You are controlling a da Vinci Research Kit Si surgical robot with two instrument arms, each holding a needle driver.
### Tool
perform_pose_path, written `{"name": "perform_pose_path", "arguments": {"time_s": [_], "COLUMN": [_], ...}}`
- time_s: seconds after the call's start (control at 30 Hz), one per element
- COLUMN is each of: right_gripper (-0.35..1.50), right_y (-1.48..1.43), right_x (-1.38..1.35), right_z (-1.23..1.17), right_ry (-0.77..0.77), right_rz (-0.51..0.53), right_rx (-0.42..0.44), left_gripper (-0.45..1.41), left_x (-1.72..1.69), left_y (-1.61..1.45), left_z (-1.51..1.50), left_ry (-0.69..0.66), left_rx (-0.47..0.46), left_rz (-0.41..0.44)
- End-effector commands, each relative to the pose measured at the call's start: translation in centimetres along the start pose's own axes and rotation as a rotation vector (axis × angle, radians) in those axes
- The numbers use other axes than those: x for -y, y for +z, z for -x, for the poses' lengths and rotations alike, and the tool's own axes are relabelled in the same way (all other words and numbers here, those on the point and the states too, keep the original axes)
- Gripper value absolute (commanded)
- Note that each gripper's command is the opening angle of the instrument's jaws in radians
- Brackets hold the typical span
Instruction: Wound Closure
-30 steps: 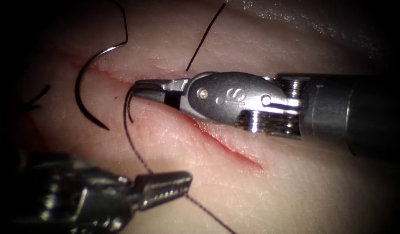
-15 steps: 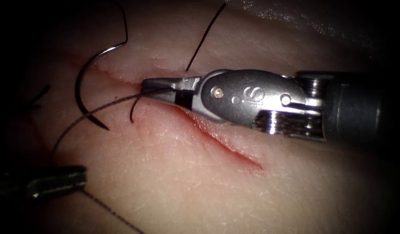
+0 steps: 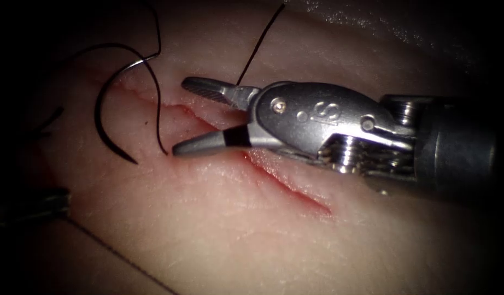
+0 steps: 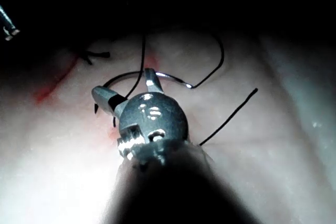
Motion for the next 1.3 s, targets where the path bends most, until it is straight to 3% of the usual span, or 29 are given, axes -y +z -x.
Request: {"name": "perform_pose_path", "arguments": {"time_s": [0.03,0.13,0.2,0.23,0.27,0.53,0.73,0.93,1.1,1.3], "right_gripper": [1.48,1.21,0.74,0.74,-0.35,-0.35,-0.35,-0.35,-0.35,-0.35], "right_y": [0.01,0.02,0.05,0.05,0.13,0.62,1.07,1.14,1.08,0.96], "right_x": [-0.08,-0.21,-0.28,-0.28,-0.4,-0.73,-0.71,-0.62,-0.57,-0.58], "right_z": [-0.05,-0.08,-0.07,-0.07,-0.05,-0.05,0.11,0.03,-0.03,-0.05], "right_ry": [0.002,0.01,0.01,0.01,0.009,0.002,-0.03,-0.027,-0.032,-0.024], "right_rz": [-0.001,0.007,0.027,0.027,0.062,0.138,0.073,-0.008,-0.068,-0.077], "right_rx": [-0.003,-0.007,-0.016,-0.016,-0.026,-0.077,-0.105,-0.195,-0.219,-0.257], "left_gripper": [-0.45,-0.45,-0.45,-0.45,-0.45,-0.45,-0.45,-0.45,-0.45,-0.45], "left_x": [-0.02,0.01,0.03,0.03,0.02,0.02,0.09,0.22,0.28,0.22], "left_y": [0.11,0.18,0.22,0.22,0.25,0.31,0.35,0.44,0.57,0.8], "left_z": [-0.04,-0.08,-0.1,-0.1,-0.12,-0.14,-0.1,0.01,0.18,0.41], "left_ry": [0.001,0.018,0.021,0.021,0.026,0.044,0.056,-0.032,-0.064,-0.084], "left_rx": [0.004,0.013,0.012,0.012,0.007,0.005,-0.036,-0.065,-0.075,-0.055], "left_rz": [-0.001,-0.005,-0.004,-0.004,-0.003,0.009,0.049,0.083,0.084,0.107]}}
